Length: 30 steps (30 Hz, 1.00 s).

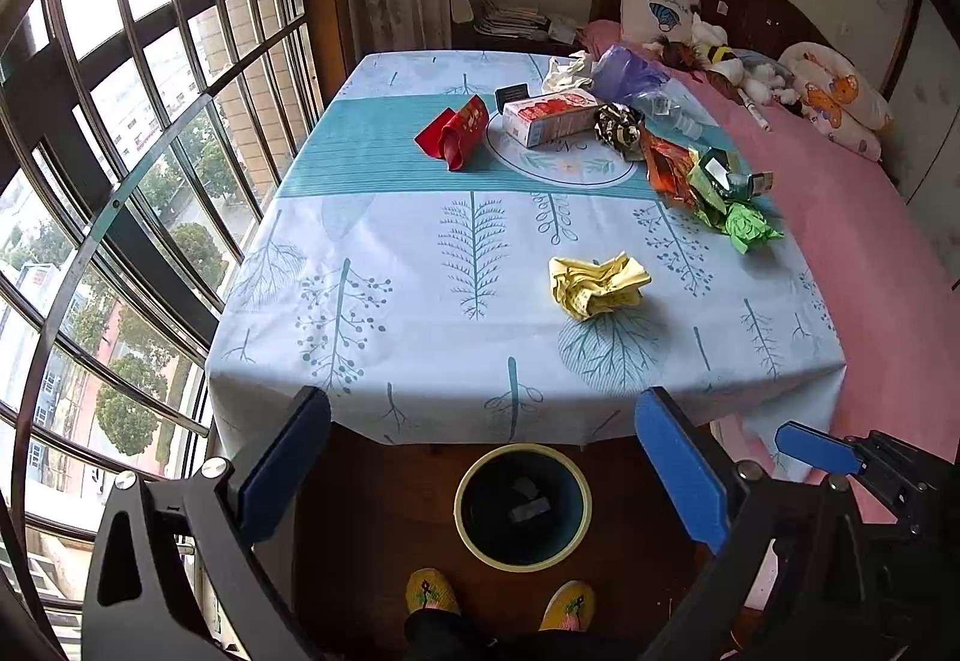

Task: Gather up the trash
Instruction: 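Reach the right tool to the crumpled yellow paper and grasp it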

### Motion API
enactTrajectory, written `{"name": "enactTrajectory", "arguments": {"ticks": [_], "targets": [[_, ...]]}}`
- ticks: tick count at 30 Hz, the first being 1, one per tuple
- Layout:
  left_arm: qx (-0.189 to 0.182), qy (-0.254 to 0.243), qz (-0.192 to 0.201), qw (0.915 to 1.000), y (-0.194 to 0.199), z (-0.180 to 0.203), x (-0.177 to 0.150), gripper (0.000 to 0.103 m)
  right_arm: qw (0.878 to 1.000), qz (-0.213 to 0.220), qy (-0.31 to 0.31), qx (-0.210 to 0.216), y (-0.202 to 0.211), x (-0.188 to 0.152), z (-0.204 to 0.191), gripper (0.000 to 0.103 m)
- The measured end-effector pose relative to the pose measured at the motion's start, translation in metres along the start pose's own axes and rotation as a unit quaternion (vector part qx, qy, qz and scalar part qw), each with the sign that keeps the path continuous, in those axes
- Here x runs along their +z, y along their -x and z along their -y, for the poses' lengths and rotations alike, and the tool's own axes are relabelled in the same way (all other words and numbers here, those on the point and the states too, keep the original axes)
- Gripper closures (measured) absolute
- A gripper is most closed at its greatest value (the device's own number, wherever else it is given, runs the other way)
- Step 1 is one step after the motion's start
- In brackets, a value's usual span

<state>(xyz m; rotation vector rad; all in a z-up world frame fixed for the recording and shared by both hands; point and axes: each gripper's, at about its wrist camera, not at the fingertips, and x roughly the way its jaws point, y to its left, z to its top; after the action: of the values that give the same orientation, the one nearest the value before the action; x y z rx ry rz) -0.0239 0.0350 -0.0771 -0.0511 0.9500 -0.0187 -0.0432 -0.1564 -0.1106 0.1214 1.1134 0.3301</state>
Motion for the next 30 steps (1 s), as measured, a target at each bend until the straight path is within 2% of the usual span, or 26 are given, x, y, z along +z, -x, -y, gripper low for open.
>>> {"name": "enactTrajectory", "arguments": {"ticks": [6, 14, 20, 23, 30], "targets": [[0.014, 0.001, 0.033, 0.9994, 0.042, 0.007, 0.030, 0.002, 1.000, 0.012, 0.010, 0.017, 0.028, 0.031, -0.010, 0.039], [0.035, -0.002, 0.063, 0.9974, 0.052, 0.017, 0.053, 0.002, 1.000, 0.014, 0.016, 0.013, 0.032, 0.063, -0.001, 0.039], [0.042, -0.009, 0.063, 0.9971, 0.029, 0.011, 0.073, 0.002, 1.000, -0.006, 0.002, 0.020, 0.012, 0.075, 0.007, 0.039], [0.028, -0.021, 0.054, 0.9979, 0.007, 0.002, 0.090, 0.002, 1.000, -0.015, -0.022, 0.016, -0.004, 0.086, 0.011, 0.039], [-0.013, -0.082, 0.021, 0.9963, -0.049, -0.027, 0.140, 0.002, 0.990, -0.032, -0.136, -0.016, -0.049, 0.112, 0.014, 0.039]]}}
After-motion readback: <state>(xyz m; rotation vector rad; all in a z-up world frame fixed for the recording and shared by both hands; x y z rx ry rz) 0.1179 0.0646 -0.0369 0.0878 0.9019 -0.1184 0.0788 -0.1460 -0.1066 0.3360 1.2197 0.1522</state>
